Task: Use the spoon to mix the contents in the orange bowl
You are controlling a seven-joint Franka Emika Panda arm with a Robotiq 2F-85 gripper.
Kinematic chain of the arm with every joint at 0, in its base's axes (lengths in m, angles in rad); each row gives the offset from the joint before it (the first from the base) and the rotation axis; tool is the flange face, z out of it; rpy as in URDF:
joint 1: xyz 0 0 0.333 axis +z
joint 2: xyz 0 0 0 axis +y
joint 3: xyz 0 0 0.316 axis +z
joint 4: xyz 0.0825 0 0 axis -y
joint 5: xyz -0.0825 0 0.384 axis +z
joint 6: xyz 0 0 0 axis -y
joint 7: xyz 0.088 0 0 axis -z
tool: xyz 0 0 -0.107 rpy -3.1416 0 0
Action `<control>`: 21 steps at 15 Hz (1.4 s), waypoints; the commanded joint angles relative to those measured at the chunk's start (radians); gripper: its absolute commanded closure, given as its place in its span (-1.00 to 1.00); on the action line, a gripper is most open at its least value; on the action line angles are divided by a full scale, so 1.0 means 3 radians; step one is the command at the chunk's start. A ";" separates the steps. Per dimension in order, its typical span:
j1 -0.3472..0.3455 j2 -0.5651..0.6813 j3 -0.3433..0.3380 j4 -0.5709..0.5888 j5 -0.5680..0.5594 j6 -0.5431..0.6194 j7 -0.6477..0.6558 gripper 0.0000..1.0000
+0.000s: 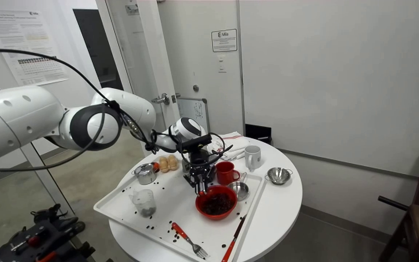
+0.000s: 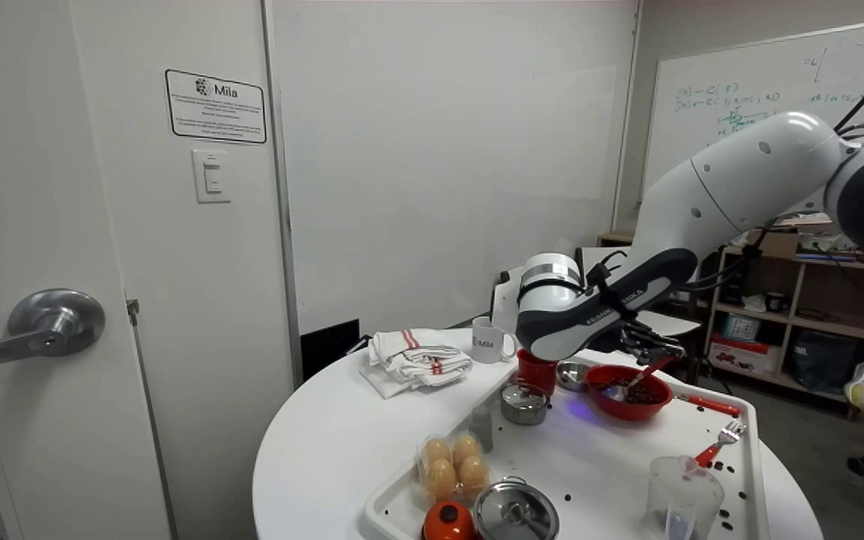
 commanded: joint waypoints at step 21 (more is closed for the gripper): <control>-0.0241 0.0004 -0.0048 0.0047 0.0048 -0.0002 0.0171 0.84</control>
